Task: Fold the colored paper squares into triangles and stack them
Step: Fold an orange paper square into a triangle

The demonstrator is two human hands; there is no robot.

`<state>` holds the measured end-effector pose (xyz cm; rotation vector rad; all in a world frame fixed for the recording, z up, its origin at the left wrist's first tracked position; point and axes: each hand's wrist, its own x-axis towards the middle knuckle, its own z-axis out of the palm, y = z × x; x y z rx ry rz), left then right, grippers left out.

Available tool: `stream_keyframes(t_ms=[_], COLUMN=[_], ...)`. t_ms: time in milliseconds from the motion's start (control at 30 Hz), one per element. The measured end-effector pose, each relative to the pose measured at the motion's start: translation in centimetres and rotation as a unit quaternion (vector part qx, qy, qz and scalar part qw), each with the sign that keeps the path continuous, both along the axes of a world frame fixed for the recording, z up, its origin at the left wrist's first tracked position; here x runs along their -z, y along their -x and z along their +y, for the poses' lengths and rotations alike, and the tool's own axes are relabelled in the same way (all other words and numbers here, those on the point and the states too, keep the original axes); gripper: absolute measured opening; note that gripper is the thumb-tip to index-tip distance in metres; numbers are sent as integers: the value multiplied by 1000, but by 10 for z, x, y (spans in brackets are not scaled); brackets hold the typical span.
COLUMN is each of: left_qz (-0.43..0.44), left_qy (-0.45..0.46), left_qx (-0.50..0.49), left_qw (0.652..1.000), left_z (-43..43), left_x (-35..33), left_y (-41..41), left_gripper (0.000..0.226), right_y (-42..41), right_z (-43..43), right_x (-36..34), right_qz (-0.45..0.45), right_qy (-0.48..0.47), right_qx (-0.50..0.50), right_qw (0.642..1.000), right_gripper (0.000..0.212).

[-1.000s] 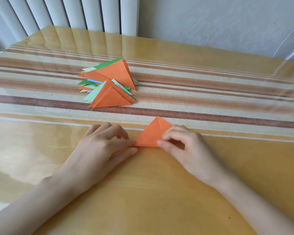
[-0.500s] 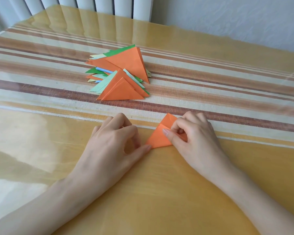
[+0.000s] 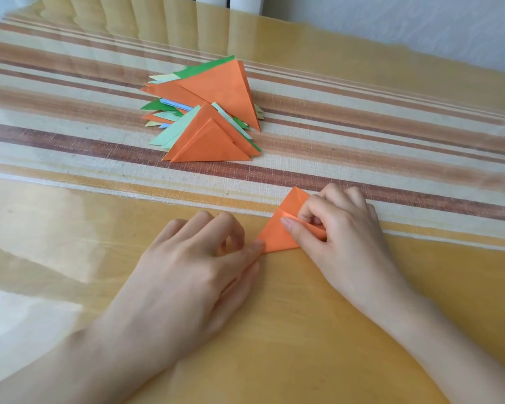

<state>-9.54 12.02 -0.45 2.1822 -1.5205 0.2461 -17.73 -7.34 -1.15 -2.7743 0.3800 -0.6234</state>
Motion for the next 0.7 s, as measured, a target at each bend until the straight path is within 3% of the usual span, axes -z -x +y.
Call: stream_keyframes(t_ms=[467,633,700], left_qz=[-113,-121,-122], left_qy=[-47,-49,-55], left_qx=[22,19,10], left_qw=[992,991,991], left_z=[0,0,0], left_x=[1,-3,-2], left_y=[4,7,9], left_gripper=[41,43,45], right_y=[-1,11,14], right_z=[6,21,31], right_x=[-1,-12,-13], right_qz=[5,86,101], right_qy=[53,15,3], right_qx=[50,123,134], right_qw=[997,989,986], right_gripper=[33,73,77])
